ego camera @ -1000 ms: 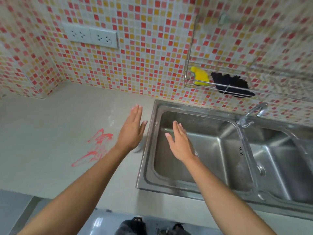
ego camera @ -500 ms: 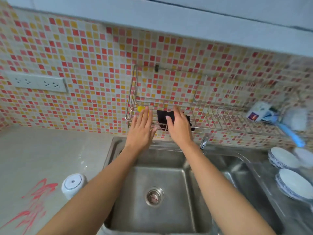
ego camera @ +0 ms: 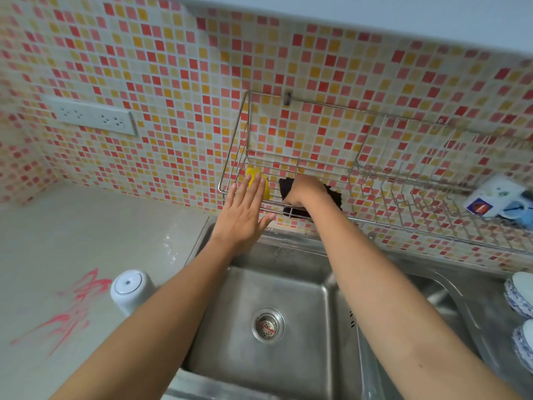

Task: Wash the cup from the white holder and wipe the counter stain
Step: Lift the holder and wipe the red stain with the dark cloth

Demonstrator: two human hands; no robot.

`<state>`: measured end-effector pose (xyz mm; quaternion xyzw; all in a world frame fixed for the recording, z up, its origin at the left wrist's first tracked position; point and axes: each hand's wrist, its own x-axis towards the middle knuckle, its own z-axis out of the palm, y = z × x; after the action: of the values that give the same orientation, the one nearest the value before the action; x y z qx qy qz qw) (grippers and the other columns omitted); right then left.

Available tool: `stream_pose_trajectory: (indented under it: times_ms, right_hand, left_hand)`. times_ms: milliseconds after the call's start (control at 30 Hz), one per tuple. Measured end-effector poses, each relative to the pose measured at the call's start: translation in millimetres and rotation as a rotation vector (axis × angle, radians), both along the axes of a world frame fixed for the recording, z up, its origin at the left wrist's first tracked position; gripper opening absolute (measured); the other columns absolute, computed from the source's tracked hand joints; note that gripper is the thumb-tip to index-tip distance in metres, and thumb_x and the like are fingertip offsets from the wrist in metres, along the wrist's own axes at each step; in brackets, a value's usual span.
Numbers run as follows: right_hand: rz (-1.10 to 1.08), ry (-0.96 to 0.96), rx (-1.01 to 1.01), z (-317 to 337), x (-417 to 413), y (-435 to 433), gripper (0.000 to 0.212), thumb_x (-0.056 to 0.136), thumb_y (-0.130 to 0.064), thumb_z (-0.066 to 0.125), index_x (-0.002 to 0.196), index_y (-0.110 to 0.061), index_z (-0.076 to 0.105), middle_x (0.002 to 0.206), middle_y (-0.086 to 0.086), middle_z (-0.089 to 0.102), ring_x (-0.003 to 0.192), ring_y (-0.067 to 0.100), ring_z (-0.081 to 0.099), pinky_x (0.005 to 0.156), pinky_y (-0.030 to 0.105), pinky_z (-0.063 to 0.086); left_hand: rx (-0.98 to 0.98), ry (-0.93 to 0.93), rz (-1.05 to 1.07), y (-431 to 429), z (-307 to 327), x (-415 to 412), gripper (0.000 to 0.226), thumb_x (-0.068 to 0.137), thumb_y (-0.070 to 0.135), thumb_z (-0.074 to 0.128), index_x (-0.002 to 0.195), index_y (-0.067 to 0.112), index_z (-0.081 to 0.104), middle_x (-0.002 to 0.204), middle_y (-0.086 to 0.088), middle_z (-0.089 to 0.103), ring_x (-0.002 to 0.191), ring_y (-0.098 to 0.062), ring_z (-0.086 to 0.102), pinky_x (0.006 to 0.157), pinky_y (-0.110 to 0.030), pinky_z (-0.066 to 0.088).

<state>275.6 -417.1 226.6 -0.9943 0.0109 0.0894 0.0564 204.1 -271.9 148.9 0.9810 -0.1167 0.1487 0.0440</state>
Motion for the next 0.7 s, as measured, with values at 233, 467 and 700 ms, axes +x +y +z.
stream_pose_trajectory:
  times_ms: [233, 467, 700]
  right_hand:
    - [-0.068, -0.277, 0.044, -12.4, -0.1, -20.8, 0.01, 0.093, -0.005, 0.052, 0.094, -0.004, 0.062, 0.075, 0.006, 0.055, 0.062, 0.021, 0.053, 0.055, 0.031, 0.045]
    - [-0.074, -0.698, 0.45, 10.0, -43.6, -21.4, 0.025, 0.091, -0.015, 0.055, 0.107, -0.013, 0.073, 0.075, 0.005, 0.066, 0.061, 0.02, 0.055, 0.045, 0.018, 0.037]
    - [0.153, -0.853, 0.638, 11.1, -125.1, 54.5, 0.028, 0.077, -0.008, 0.057, 0.093, -0.018, 0.078, 0.061, 0.005, 0.066, 0.057, 0.02, 0.057, 0.052, 0.019, 0.039]
  left_hand:
    - [-0.008, 0.059, 0.006, -1.0, 5.5, -1.0, 0.084, 0.093, 0.068, 0.008, 0.152, 0.013, -0.016, 0.16, -0.005, -0.02, 0.145, -0.021, -0.025, 0.12, -0.041, -0.012]
    - [-0.329, 0.057, 0.017, 49.1, -6.0, -56.6, 0.079, 0.098, 0.057, 0.033, 0.154, 0.021, -0.01, 0.157, 0.008, -0.02, 0.142, -0.005, -0.025, 0.114, -0.028, -0.016]
    - [-0.37, 0.157, 0.253, 164.3, -72.8, -112.5, 0.078, 0.095, 0.06, 0.035, 0.155, 0.023, 0.002, 0.162, 0.005, -0.006, 0.145, -0.01, -0.013, 0.121, -0.036, -0.001]
